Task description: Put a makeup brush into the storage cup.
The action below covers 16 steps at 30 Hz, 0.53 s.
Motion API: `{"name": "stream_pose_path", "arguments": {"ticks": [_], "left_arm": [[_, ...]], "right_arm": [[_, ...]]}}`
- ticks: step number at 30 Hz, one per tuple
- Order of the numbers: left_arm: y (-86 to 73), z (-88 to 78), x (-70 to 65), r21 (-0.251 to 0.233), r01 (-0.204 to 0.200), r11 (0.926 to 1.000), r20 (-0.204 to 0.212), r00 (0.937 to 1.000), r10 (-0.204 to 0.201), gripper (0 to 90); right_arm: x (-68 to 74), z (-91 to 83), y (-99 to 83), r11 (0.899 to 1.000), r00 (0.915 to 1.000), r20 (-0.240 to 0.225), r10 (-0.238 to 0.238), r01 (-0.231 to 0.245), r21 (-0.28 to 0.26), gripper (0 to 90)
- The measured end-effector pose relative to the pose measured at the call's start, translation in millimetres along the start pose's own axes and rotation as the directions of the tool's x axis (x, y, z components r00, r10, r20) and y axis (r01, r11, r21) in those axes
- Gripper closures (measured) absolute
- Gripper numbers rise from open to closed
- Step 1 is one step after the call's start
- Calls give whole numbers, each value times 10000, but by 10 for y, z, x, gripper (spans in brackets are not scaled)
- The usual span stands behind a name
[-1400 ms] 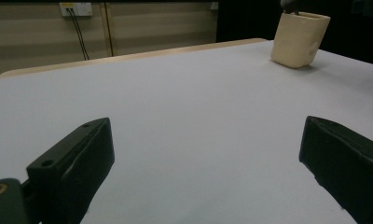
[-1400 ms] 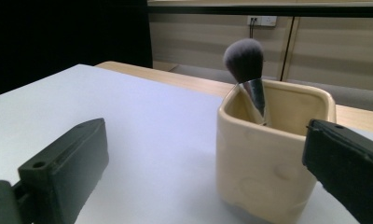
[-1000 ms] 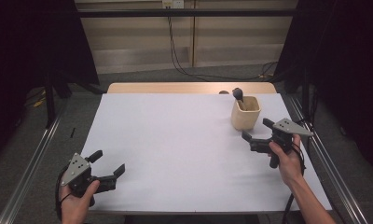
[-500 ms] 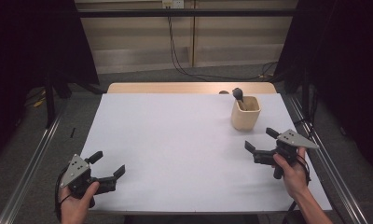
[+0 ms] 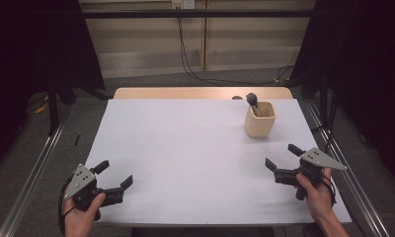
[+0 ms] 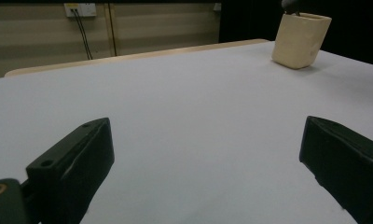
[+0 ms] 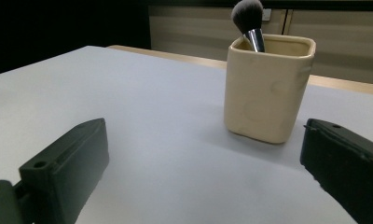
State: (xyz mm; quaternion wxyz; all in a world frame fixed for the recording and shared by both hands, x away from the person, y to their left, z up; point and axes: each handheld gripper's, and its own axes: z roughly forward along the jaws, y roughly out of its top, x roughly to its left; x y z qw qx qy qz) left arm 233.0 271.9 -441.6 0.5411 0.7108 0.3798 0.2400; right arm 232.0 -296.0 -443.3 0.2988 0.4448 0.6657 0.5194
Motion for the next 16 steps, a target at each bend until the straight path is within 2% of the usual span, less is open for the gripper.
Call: {"name": "stream_pose_path", "arguments": {"ticks": [7,10,16], "left_arm": [[3,12,-14,55,-157,9999,84,9998,156,32],[1,-3,0,-31,-12,10000,61,10000,12,32],[8,18,13,24,-39,10000,102,9999,39,32]], "right_arm": [[-11,-28,-61,9999,9999,139,-103,102,125,10],[-17,-28,-59,9999,9999,157,-63,61,96,11],[-33,-23,-76,9998,10000,72,16,-17,218,11]]}}
